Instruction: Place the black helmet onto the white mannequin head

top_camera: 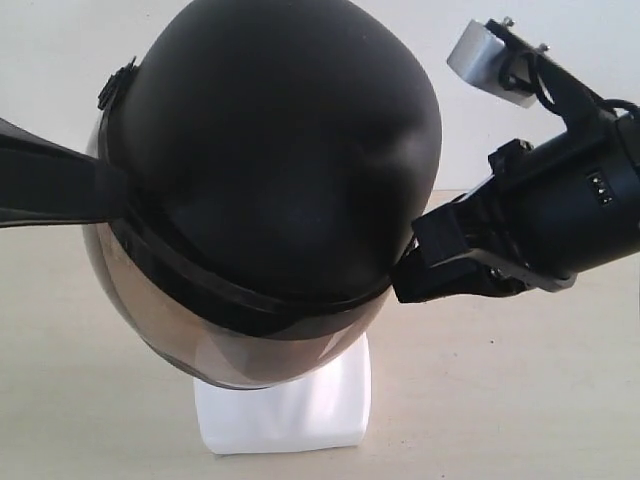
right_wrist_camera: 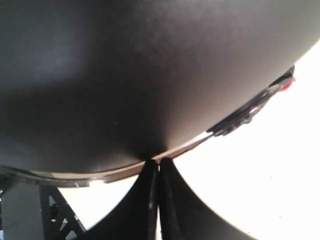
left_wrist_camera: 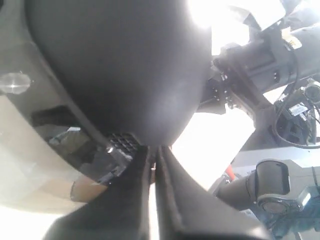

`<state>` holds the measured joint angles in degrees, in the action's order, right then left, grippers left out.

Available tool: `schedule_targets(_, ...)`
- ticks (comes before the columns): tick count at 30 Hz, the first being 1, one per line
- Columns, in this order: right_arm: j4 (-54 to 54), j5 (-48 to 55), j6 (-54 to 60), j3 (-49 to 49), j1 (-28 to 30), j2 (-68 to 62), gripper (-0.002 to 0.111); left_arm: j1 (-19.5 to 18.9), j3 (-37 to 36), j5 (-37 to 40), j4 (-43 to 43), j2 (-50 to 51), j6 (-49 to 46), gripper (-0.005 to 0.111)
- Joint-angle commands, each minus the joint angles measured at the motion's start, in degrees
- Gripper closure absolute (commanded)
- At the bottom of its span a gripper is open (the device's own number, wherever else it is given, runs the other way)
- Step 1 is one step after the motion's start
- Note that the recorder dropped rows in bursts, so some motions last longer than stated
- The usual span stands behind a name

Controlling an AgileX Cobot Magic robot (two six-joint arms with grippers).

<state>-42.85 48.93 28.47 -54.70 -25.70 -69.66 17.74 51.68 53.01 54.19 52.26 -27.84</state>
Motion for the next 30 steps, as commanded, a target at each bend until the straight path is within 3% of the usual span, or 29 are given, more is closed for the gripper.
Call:
schedule_targets(1,-1.8,-5.2,0.7,-1.8,-0.1,1.1,0.108,0.1,-0.3,-2.4,0.0,-1.8,-0.5,0.102)
schedule_targets(10,-0.7,-7.4,-3.0,-2.1,0.0,5.2,0.106,0.1,-0.3,-5.1,0.6,-2.8,-0.4,0.102)
schedule_targets(14,1.0,-8.0,-5.2,-2.1,0.0,7.3,0.089,0.1,0.9,-6.2,-1.0,-3.3,-0.4,0.102)
schedule_targets(18,10.2,-9.3,-13.4,-2.1,0.0,9.1,0.067,-0.2,4.8,-6.8,-7.5,-3.9,3.4,0.102)
schedule_targets(25,30.8,-9.8,-32.2,-2.0,0.1,9.8,0.08,-4.0,12.7,-9.4,-32.2,-3.4,18.3,0.102)
schedule_targets(30,33.4,-10.3,-36.7,-2.0,2.9,8.7,0.08,-5.5,15.9,-9.0,-34.0,3.1,17.2,0.102)
